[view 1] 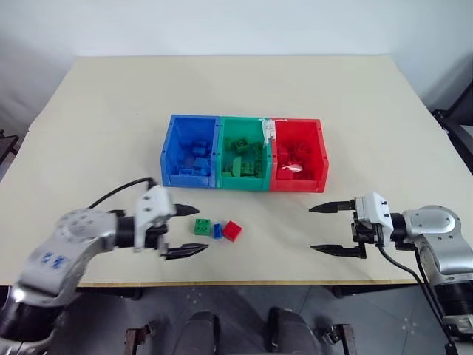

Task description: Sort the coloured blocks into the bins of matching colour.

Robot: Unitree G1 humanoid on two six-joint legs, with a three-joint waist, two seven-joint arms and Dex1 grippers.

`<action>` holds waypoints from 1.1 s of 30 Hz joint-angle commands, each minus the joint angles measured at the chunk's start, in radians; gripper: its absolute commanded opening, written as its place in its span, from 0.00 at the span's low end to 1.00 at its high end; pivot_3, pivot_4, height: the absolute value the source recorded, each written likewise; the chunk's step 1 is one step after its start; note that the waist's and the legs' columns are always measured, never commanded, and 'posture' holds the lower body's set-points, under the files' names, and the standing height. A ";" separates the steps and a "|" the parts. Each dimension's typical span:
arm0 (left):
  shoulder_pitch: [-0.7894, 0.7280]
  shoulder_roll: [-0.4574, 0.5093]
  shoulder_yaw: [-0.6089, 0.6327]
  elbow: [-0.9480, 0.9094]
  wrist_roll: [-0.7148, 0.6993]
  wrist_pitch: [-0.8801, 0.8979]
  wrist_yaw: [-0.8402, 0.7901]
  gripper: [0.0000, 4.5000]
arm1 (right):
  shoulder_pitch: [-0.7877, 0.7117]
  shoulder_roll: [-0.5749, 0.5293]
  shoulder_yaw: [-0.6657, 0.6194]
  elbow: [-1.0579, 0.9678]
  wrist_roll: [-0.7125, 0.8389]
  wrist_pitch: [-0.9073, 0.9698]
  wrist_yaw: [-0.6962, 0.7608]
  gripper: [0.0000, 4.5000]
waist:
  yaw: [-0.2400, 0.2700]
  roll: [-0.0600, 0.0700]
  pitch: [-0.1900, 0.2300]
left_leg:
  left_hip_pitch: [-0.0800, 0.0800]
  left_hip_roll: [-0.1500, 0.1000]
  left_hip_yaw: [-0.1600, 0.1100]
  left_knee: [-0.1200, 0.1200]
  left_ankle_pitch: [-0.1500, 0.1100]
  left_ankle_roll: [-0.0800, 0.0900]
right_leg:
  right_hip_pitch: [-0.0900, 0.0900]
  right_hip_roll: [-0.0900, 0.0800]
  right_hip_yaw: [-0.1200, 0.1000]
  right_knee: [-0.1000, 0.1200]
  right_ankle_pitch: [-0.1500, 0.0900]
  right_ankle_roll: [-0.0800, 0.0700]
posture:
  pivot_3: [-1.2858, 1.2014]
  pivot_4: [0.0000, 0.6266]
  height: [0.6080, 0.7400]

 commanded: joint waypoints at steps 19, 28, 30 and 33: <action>-0.253 -0.212 -0.262 -0.051 0.046 0.488 0.273 0.91 | 0.230 0.003 -0.088 -0.232 0.047 0.026 -0.153 1.00 | 0.003 -0.001 0.001 | 0.000 0.000 -0.001 0.001 0.000 0.000 | 0.001 0.000 0.000 -0.001 0.000 0.000 | 0.52 0.24 1.00; -0.251 -0.204 -0.273 -0.031 0.066 0.456 0.264 0.33 | 0.191 0.008 -0.060 -0.218 0.039 0.027 -0.162 1.00 | 0.003 -0.001 0.001 | 0.000 0.000 -0.001 0.002 0.000 0.000 | 0.002 0.000 0.000 -0.001 0.000 0.000 | 0.52 0.24 1.00; -0.252 -0.196 -0.269 -0.020 0.070 0.435 0.254 0.33 | 0.185 0.007 -0.059 -0.215 0.038 0.029 -0.165 1.00 | 0.003 -0.001 0.001 | 0.000 0.000 -0.002 0.002 0.000 0.000 | 0.002 0.000 0.000 -0.001 0.000 0.000 | 0.52 0.24 1.00; -0.267 -0.201 -0.249 0.012 0.070 0.379 0.230 0.33 | 0.185 0.011 -0.065 -0.215 0.037 0.029 -0.179 1.00 | 0.003 -0.001 0.001 | 0.000 0.000 -0.002 0.002 0.000 0.000 | 0.002 0.000 0.000 -0.001 0.000 0.000 | 0.52 0.24 1.00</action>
